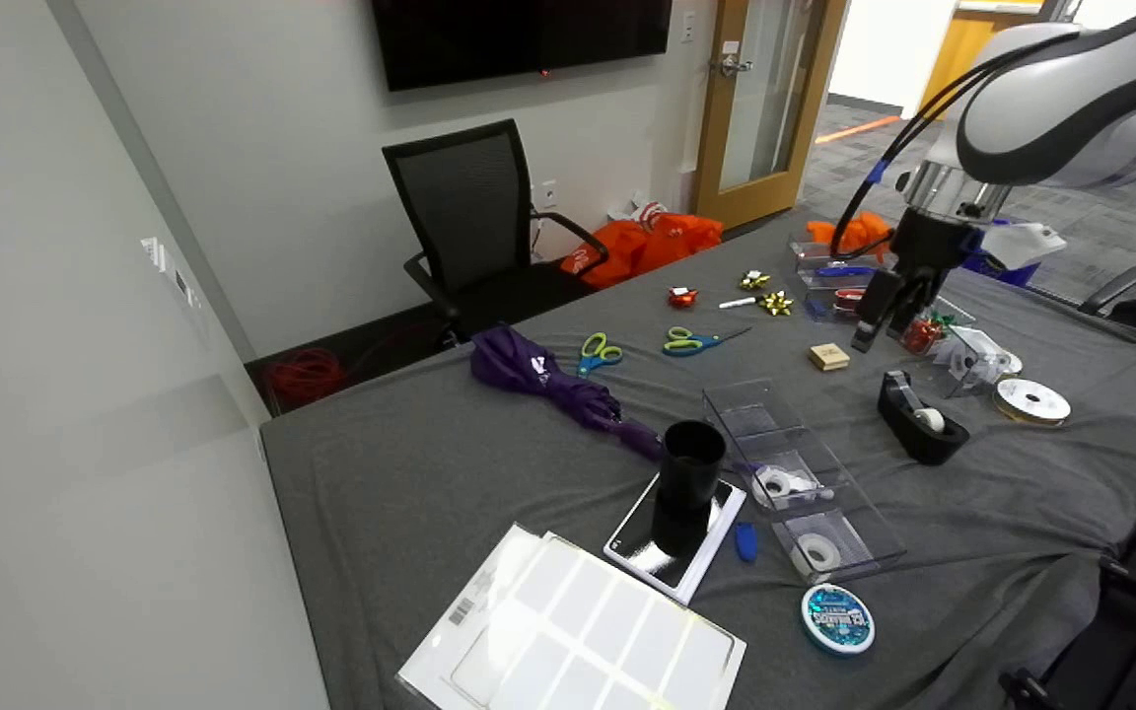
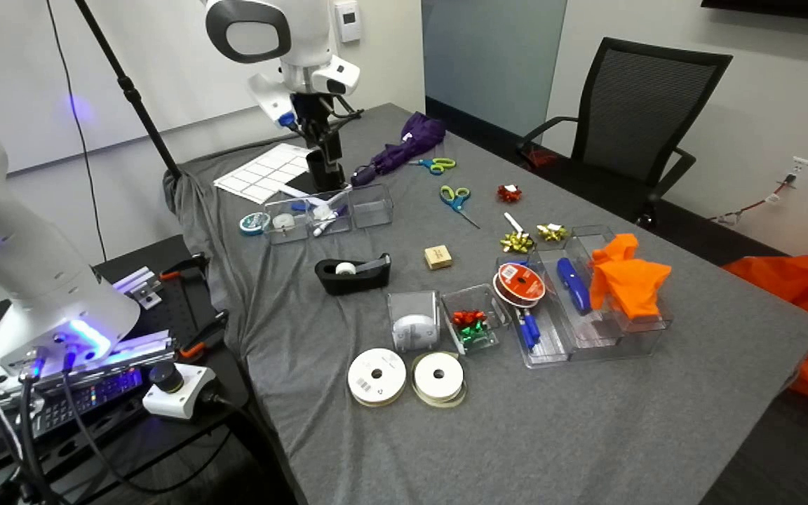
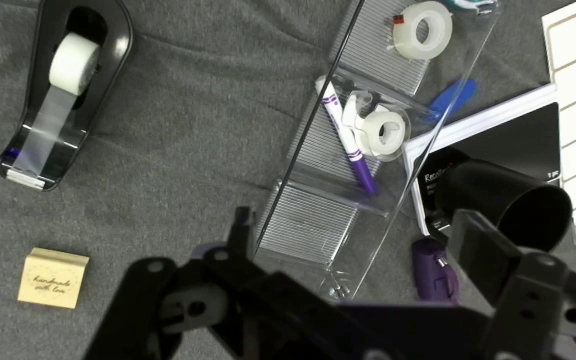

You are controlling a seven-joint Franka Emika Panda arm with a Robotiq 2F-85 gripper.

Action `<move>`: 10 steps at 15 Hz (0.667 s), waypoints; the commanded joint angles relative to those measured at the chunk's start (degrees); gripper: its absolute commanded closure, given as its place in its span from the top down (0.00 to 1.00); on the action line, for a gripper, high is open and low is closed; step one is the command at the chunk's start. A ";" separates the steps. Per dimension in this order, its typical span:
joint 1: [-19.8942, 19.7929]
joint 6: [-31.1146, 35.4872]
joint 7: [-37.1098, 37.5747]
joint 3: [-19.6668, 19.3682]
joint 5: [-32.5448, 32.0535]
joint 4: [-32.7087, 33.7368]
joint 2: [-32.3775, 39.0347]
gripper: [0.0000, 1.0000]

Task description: Move the tap dispenser to the furthest compartment on the tray

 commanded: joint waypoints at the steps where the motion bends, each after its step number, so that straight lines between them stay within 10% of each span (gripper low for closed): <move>1: 0.60 5.12 4.22 3.56 -2.15 1.07 5.64 1.00; 10: 0.42 9.54 4.87 7.55 -4.53 4.87 17.61 1.00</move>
